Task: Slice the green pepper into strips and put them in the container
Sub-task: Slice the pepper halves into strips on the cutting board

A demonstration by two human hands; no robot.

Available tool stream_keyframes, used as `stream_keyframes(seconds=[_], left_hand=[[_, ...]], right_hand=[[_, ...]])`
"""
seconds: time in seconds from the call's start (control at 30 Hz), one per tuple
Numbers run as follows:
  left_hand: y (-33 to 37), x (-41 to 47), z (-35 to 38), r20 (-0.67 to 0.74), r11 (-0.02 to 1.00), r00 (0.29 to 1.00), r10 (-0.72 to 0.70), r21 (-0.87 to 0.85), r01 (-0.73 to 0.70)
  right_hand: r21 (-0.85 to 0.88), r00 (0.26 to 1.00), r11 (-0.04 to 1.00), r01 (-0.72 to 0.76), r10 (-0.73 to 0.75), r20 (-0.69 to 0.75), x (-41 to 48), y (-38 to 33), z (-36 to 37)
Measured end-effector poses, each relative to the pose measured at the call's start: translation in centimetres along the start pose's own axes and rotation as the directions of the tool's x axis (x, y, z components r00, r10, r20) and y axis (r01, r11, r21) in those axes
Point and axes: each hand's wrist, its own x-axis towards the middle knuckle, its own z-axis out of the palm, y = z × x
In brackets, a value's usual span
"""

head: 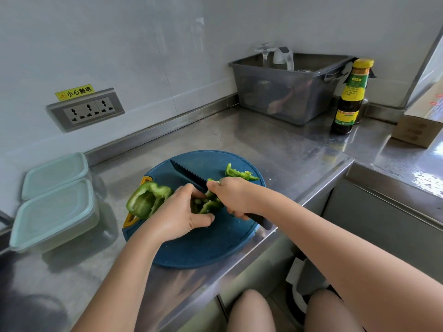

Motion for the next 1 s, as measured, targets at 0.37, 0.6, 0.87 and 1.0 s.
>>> stream_keyframes(seconds=[0.37, 0.6, 0.87, 1.0], left_hand=[[0.5, -0.4, 0.4, -0.094, 0.993, 0.995, -0.032, 0.107, 0.042], [1.2, 0.1, 1.0, -0.149, 0.963, 0.988, -0.036, 0.260, 0.074], [0.6, 0.5, 1.4, -0.117, 0.941, 0.990, 0.080, 0.337, -0.036], [0.8, 0.5, 1.2, -0.075, 0.923, 0.987, 0.141, 0.372, -0.103]], right_hand=[[0.038, 0.980, 0.996, 0.078, -0.069, -0.185, -3.8, 2.8, 0.9], [-0.001, 0.929, 0.981, 0.192, -0.182, -0.322, -8.7, 2.7, 3.9], [-0.154, 0.919, 0.981, 0.119, -0.168, -0.357, -8.8, 2.9, 5.9], [-0.285, 0.912, 0.954, 0.095, -0.198, -0.359, -8.8, 2.8, 6.4]])
